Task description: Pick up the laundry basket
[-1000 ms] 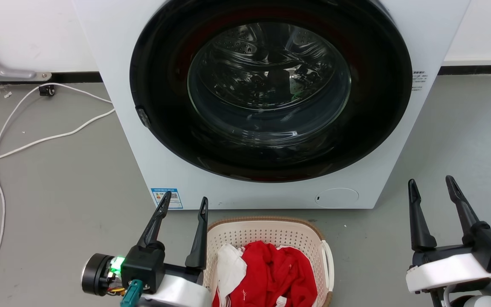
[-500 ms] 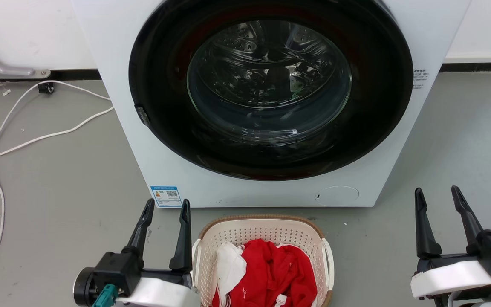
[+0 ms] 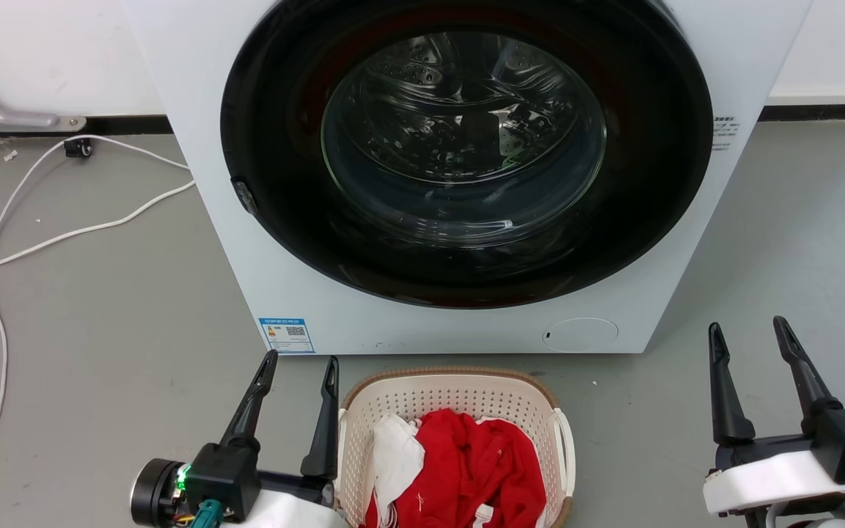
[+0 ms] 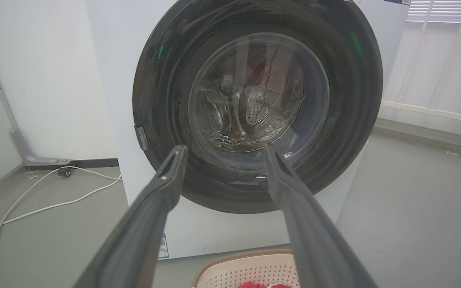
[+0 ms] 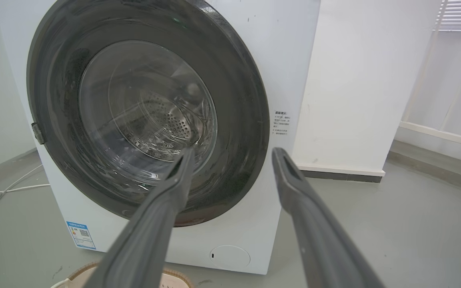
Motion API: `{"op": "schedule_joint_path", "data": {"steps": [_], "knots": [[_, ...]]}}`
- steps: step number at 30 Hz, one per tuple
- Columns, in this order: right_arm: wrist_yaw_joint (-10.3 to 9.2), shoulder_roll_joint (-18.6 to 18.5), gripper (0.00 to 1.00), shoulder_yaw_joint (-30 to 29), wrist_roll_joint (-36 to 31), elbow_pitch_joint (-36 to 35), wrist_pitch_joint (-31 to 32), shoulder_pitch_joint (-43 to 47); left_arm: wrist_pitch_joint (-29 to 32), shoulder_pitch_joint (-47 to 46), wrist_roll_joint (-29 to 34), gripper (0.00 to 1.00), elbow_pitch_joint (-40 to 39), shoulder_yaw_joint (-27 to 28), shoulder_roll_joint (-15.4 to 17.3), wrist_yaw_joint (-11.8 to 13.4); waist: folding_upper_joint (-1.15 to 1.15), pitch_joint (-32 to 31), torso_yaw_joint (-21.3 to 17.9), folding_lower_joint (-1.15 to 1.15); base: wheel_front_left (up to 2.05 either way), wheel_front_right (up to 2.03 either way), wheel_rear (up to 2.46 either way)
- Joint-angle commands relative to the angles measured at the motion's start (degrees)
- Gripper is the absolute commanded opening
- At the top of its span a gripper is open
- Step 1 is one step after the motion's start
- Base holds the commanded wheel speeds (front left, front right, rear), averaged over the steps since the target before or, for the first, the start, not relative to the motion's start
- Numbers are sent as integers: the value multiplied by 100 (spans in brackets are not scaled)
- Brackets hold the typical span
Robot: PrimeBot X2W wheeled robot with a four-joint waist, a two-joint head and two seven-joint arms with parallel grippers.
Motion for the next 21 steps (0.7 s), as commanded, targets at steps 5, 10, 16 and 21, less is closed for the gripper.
{"op": "schedule_joint_path", "data": {"steps": [5, 10, 16, 21], "knots": [[-2, 7, 100, 13, -106, -17, -38, 1, -51, 59, 157, 100, 11, 93, -61, -115, 0, 5, 6, 0, 0, 0, 0], [-2, 7, 100, 19, -71, 6, -38, -12, -51, 73, 165, 100, 24, 156, -86, -154, 0, 21, -8, 0, 0, 0, 0], [-2, 7, 100, 28, -41, 17, -38, -3, -46, 87, 190, 100, 34, 180, -95, -199, 0, 32, -16, 0, 0, 0, 0], [-2, 7, 100, 32, -36, 31, -38, -17, -46, 60, 158, 100, 51, 167, -99, -211, 0, 71, -20, 0, 0, 0, 0]]}}
